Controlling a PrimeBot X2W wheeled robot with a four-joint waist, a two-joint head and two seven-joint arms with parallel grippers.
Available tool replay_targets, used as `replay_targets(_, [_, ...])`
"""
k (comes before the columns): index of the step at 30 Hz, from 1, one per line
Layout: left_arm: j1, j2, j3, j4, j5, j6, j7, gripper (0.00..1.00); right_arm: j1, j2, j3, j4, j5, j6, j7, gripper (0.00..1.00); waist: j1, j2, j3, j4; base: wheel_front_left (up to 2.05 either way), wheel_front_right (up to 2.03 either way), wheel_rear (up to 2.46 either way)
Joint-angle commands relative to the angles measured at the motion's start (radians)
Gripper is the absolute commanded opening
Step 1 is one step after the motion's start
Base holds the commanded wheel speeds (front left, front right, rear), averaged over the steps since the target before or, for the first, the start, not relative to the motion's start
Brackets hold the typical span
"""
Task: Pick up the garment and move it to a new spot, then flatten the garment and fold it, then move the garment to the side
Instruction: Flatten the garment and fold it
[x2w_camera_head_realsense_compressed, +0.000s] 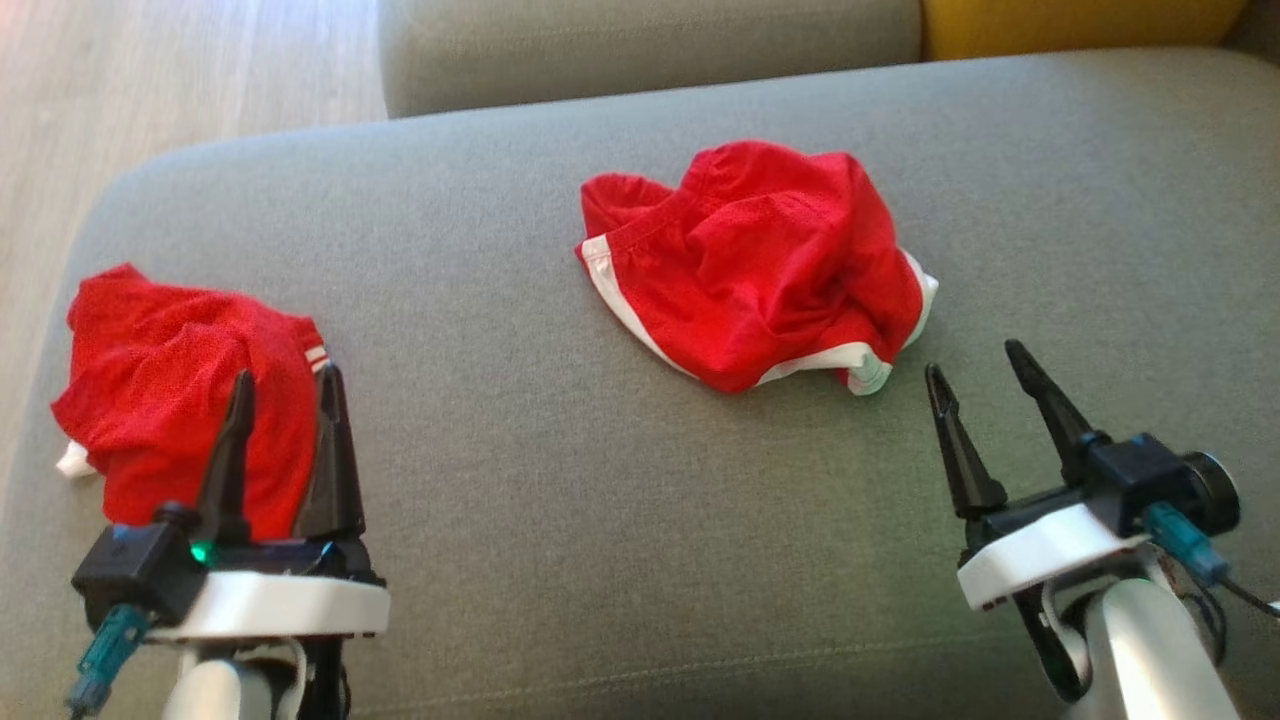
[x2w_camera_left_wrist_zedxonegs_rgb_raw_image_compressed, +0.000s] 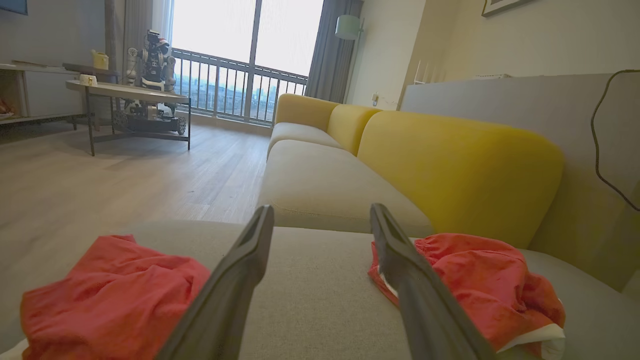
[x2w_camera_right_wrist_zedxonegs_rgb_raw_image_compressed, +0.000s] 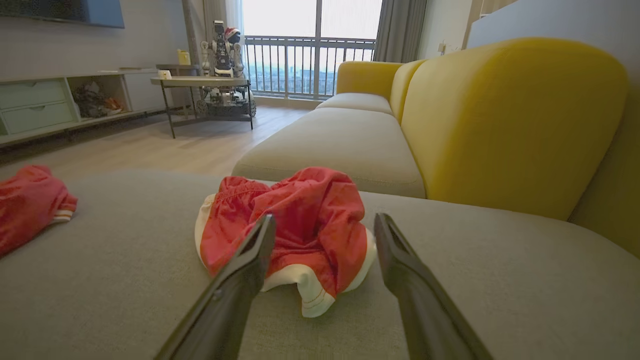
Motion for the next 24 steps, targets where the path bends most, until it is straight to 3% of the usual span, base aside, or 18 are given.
replay_targets(1, [-0.055,0.0,0.021,-0.041,-0.014,0.007,-0.005,1.0,-0.051,0.0,0.024,-0.009,-0.031,0.0,-0.006,1.0,0.0001,0.0,0.021,0.009,0.0,0.0,0.0])
replay_targets(15, [-0.122,-0.001,-0.058,0.008,-0.039,0.012,-0.005,1.0,-0.249,0.0,-0.024,0.334,-0.275,0.0,0.071,1.0,0.0001,0.0,0.119,0.095,0.0,0.0,0.0])
replay_targets(24, [-0.143,-0.001,-0.08,0.021,-0.057,0.015,-0.005,1.0,-0.314,0.0,-0.084,0.456,-0.345,0.0,0.047,1.0,0.0001,0.0,0.146,0.129,0.0,0.0,0.0])
